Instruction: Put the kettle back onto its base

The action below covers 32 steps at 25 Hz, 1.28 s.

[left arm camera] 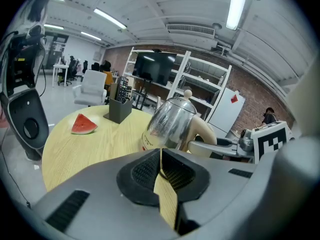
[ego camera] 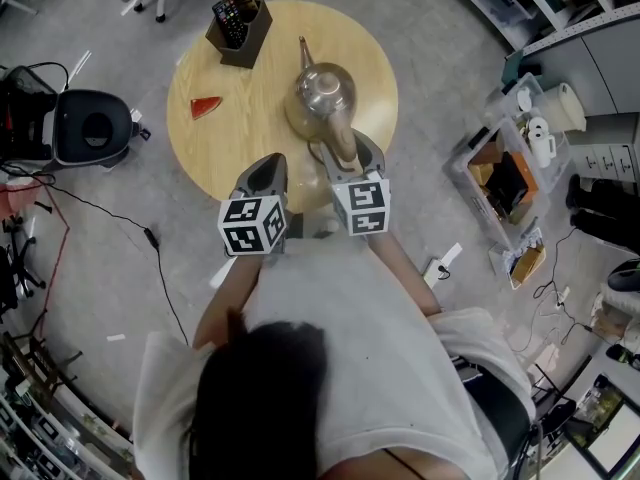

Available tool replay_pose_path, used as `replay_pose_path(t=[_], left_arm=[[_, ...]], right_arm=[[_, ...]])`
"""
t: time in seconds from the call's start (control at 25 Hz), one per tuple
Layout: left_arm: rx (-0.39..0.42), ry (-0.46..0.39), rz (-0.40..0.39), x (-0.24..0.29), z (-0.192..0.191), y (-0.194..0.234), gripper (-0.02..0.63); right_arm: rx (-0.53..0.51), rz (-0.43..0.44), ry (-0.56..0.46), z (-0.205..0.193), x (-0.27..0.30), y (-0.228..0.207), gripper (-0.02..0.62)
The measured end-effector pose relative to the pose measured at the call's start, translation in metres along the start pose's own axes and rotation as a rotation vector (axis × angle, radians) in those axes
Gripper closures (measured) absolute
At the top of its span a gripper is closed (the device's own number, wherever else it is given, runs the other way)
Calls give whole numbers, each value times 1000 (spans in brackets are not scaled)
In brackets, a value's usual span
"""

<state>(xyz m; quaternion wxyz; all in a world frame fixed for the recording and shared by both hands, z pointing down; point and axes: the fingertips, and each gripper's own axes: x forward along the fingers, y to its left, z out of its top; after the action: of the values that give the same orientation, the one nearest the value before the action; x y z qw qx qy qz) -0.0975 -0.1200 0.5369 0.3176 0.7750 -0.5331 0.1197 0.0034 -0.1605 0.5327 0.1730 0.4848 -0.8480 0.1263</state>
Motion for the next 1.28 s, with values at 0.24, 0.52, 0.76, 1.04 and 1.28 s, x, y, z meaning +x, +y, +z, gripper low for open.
replay_pose_path(t=[0.24,0.52,0.76,1.04,1.28], left_arm=[[-3,-19,-6,-2,3,-2,571],[8,-41,-29,-2,6,-13,571],[26,-66,-41,-6,7,-24,571],[53,-91,-64,-10,8,-42,571],[68,-113,-77,-16,8,-55,571]], right_arm=[[16,0,-11,3,-11,-4,379],[9,17,-31,11,-26,0,379],[13,-1,-56,19,-40,-3,379],[12,-20,-68,21,-56,-3,379],[6,-27,-83,24,-69,2,390]])
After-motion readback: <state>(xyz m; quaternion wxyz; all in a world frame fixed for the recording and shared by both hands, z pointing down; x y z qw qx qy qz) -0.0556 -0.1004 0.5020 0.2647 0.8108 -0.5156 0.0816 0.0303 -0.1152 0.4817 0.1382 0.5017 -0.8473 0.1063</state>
